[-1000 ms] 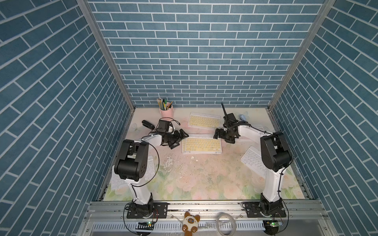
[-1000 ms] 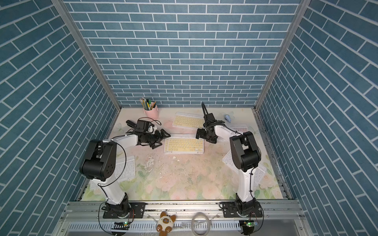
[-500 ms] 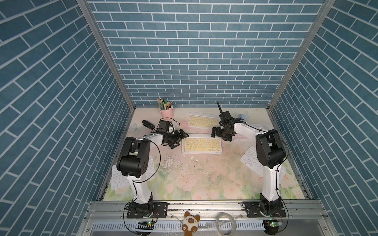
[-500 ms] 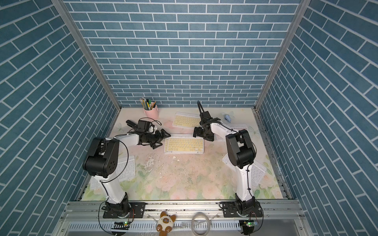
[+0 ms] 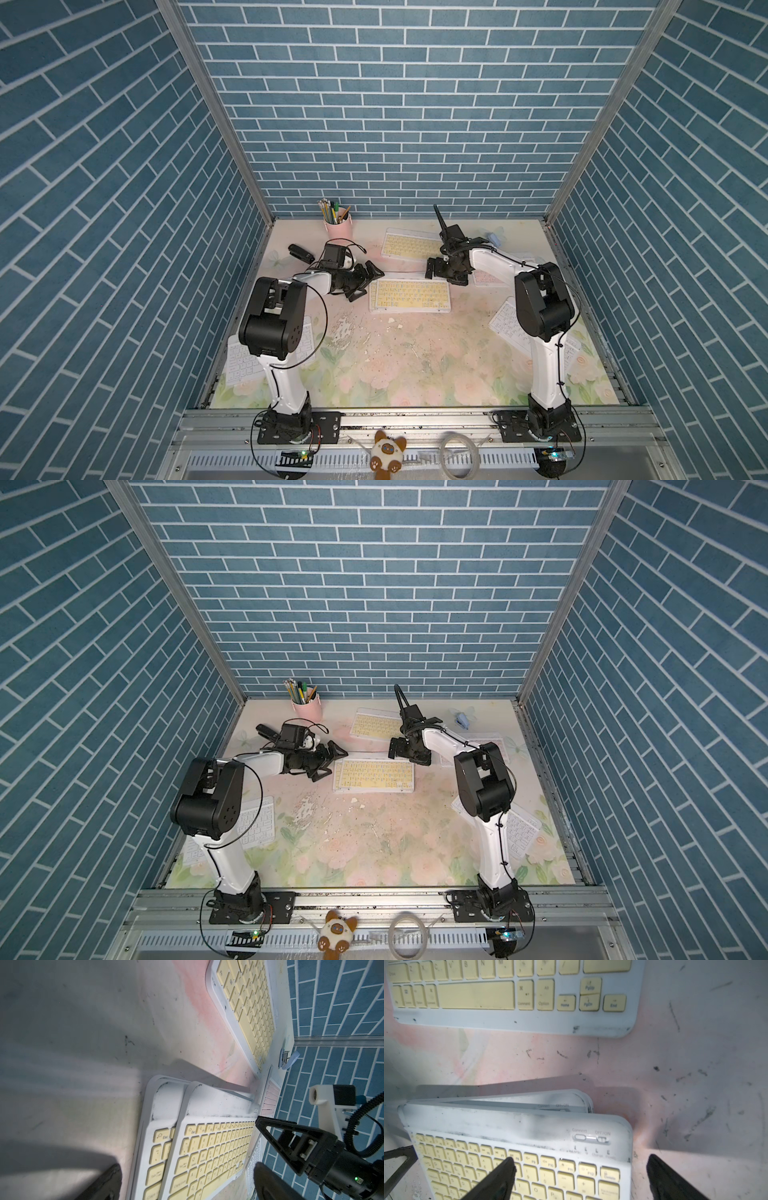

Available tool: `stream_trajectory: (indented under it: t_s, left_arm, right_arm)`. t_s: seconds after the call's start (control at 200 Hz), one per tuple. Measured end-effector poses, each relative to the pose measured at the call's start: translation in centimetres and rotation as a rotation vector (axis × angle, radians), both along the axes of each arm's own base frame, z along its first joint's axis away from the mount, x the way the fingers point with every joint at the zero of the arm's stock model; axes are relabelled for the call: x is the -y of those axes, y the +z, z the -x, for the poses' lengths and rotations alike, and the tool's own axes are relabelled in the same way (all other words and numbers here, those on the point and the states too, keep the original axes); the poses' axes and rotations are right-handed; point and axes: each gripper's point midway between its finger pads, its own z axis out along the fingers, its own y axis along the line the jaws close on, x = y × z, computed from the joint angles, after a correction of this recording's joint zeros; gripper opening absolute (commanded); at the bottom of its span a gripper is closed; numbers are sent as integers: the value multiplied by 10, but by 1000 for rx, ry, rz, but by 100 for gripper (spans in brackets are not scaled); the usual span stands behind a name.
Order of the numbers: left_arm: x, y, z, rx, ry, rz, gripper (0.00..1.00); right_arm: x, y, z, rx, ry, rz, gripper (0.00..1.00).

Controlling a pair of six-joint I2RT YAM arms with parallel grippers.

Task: Stack the numeric keypads
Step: Place the numeric keypad at the numeric keypad.

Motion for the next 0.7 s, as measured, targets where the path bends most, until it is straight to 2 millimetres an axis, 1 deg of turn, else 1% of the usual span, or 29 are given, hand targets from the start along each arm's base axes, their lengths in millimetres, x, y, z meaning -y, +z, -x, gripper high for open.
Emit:
stream_trajectory:
  t_s: [0.305, 0.605, 0.7]
  left_arm:
    - [3, 1, 0, 1, 0, 9, 100]
    - [4, 1, 0, 1, -3, 10, 100]
    - [5, 1, 0, 2, -4, 11, 99]
  right_arm:
    - [-10, 5, -9, 19, 6, -12, 99]
    - [-19, 10, -9, 28, 15, -26, 99]
    - [-25, 13, -14, 40, 21, -39, 99]
